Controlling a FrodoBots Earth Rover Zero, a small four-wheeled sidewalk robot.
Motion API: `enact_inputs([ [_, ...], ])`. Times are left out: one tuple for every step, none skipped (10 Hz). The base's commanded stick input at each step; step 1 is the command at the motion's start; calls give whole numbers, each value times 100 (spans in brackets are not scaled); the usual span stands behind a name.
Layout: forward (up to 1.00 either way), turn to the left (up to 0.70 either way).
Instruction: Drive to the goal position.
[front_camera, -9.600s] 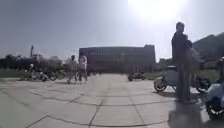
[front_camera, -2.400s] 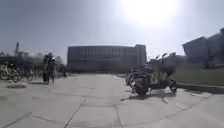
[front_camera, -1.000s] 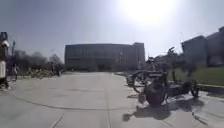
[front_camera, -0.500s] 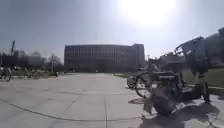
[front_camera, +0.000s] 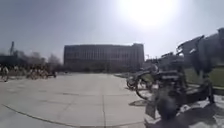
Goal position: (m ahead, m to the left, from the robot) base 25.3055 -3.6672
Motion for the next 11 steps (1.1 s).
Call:
enact_inputs([
  [70,6],
  [70,0],
  [70,0],
  [70,0],
  [70,0],
  [70,0],
  [70,0],
  [70,0],
  [70,0],
  [70,0],
  [70,0],
])
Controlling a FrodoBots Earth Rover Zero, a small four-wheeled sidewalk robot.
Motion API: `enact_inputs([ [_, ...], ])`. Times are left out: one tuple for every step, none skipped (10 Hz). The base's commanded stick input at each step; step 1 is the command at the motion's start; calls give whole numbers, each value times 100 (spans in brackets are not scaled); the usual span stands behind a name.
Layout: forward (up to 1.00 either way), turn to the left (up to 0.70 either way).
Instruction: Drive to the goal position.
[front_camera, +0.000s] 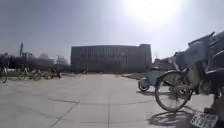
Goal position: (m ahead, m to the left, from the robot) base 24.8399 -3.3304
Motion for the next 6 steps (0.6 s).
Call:
enact_inputs([
  [70,0],
  [70,0],
  [70,0],
  [70,0],
  [70,0],
  [70,0],
])
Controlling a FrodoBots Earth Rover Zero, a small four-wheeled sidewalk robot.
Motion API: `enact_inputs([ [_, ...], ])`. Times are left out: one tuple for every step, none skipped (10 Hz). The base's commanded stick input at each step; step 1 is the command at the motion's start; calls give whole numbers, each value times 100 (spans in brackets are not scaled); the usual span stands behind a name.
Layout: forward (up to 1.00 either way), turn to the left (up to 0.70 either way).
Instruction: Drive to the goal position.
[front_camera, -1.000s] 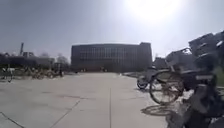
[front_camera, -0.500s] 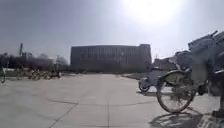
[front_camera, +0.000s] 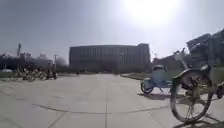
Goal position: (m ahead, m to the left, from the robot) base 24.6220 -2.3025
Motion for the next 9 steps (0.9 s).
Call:
enact_inputs([
  [70,0],
  [70,0],
  [70,0],
  [70,0],
  [70,0],
  [70,0],
  [70,0],
  [70,0],
  [70,0],
])
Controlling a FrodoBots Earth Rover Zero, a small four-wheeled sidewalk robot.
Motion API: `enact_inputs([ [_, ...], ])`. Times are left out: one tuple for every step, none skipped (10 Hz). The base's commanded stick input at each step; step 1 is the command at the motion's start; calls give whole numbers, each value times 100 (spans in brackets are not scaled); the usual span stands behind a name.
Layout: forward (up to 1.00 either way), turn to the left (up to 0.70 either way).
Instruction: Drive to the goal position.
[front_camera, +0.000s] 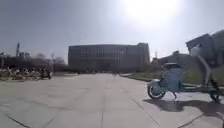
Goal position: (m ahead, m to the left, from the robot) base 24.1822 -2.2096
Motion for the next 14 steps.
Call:
enact_inputs([
  [70,0],
  [70,0],
  [70,0],
  [70,0],
  [70,0],
  [70,0],
  [70,0],
  [70,0],
  [70,0],
  [70,0],
  [70,0],
  [70,0],
  [70,0],
  [70,0],
])
